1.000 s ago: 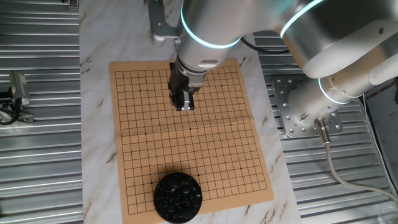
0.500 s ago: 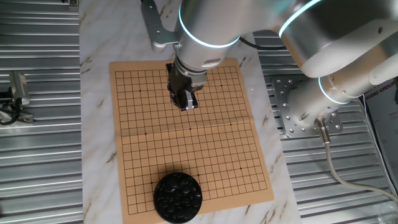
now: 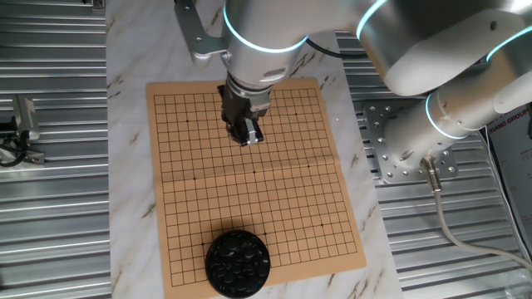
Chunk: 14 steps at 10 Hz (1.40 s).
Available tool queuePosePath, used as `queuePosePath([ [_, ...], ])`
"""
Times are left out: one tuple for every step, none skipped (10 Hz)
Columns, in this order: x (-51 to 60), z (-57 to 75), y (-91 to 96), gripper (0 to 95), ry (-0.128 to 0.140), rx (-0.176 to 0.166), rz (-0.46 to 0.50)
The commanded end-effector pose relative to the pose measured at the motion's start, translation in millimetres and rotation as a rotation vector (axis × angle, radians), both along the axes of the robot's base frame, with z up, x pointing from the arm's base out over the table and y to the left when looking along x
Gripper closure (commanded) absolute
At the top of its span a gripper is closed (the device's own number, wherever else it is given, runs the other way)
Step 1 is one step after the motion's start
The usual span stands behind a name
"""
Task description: Play the first move as black on the 3-4 point in the upper right corner of the Go board
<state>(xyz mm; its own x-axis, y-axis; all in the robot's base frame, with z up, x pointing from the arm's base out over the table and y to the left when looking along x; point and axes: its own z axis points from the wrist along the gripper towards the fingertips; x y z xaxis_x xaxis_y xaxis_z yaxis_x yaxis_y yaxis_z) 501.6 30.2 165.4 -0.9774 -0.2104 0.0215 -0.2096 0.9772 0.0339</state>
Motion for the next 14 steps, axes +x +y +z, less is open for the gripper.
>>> queuePosePath([
  [-0.4,-0.3,0.0,95.0,0.002,-0.012,-0.002],
  [-0.4,-0.3,0.0,95.0,0.010,-0.016,-0.007],
  [-0.4,-0.3,0.0,95.0,0.017,-0.023,-0.013],
  [-0.4,-0.3,0.0,95.0,0.016,-0.021,-0.012],
  [-0.4,-0.3,0.0,95.0,0.014,-0.020,-0.016],
  [-0.4,-0.3,0.0,95.0,0.012,-0.021,-0.022],
  [-0.4,-0.3,0.0,95.0,0.012,-0.025,-0.026],
  [-0.4,-0.3,0.0,95.0,0.013,-0.031,-0.031],
  [-0.4,-0.3,0.0,95.0,0.014,-0.028,-0.043],
  [-0.5,-0.2,0.0,95.0,0.012,-0.031,-0.047],
  [-0.8,0.1,0.1,95.0,0.012,-0.029,-0.073],
  [-1.5,0.1,-0.1,95.0,0.012,-0.025,-0.092],
  [-2.9,0.6,-0.1,95.0,0.011,-0.024,-0.116],
  [-4.3,0.7,-0.5,95.0,-0.002,-0.025,-0.135],
])
